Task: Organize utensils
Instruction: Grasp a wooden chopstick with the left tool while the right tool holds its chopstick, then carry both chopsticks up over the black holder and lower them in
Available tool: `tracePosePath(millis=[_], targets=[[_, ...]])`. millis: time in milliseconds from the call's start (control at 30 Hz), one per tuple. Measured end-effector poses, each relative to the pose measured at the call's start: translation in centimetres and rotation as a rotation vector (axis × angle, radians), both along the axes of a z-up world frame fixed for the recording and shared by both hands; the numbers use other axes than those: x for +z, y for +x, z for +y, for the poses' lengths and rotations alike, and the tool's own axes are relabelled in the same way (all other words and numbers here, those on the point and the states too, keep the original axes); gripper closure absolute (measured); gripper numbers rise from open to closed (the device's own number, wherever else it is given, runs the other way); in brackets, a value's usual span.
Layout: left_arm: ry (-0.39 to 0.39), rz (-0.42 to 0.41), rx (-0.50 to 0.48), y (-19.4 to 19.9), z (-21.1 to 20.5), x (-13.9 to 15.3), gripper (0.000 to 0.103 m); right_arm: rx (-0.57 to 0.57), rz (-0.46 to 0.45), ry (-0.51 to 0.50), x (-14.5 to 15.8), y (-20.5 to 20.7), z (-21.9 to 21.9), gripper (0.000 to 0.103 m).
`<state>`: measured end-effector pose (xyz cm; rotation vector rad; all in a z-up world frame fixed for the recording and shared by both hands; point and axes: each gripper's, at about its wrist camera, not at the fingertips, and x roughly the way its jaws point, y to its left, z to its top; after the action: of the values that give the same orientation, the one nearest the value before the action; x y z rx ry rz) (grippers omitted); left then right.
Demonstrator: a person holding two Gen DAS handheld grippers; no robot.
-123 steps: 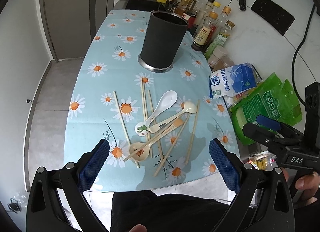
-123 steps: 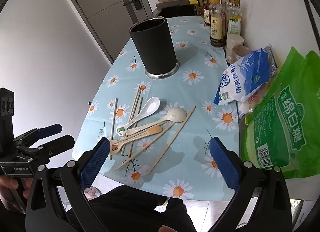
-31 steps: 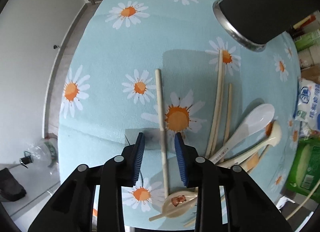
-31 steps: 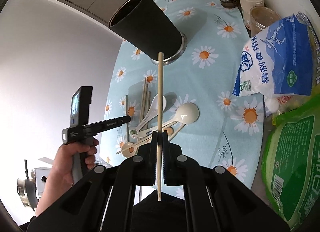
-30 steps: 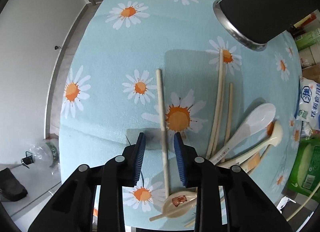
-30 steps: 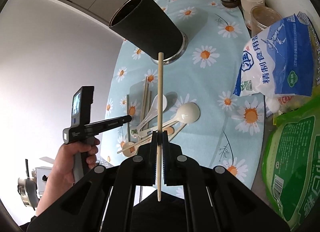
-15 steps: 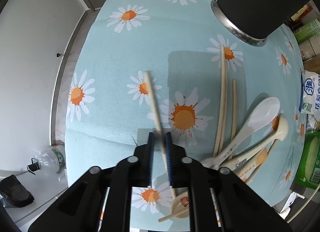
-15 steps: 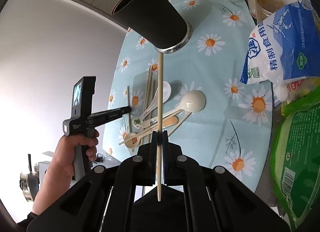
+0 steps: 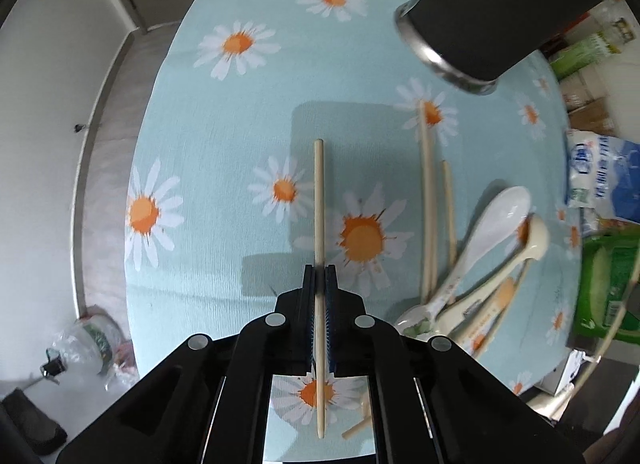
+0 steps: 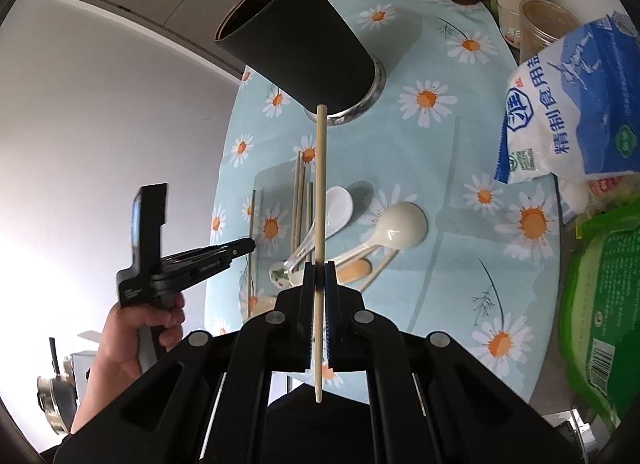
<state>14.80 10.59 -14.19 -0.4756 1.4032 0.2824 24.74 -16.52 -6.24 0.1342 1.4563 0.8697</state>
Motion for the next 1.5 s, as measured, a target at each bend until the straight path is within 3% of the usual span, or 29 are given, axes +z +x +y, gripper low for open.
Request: tracePosePath(millis=[467, 900, 1100, 1300, 1500], targets=[[-0.065, -0.277, -0.128, -0.1, 1.6, 5.8, 0.099, -0.073, -0.104, 0.024, 0.1, -0.2, 4.2, 0.097], [-0.102, -0.557, -0.255, 1.4, 0.3, 12.1, 0.099, -0.044, -0.331, 0.143, 4.0, -0.4, 6.3, 0.097], [-0.068, -0.700, -0.322, 2.1, -0.7, 15.8, 0.099, -0.059, -0.407, 0.186, 5.4, 0.5, 6.7, 0.097], [-0.032, -0.791, -0.352, 3.6, -1.1, 17.7, 0.099, -0.079, -0.495, 0.233, 8.1, 1.4, 6.8, 0.097], [0.009, -0.905, -0.342, 5.1, -0.4, 19.1, 0.099, -0.114, -0.684, 0.270, 10.5, 2.7, 7.2, 0.097]])
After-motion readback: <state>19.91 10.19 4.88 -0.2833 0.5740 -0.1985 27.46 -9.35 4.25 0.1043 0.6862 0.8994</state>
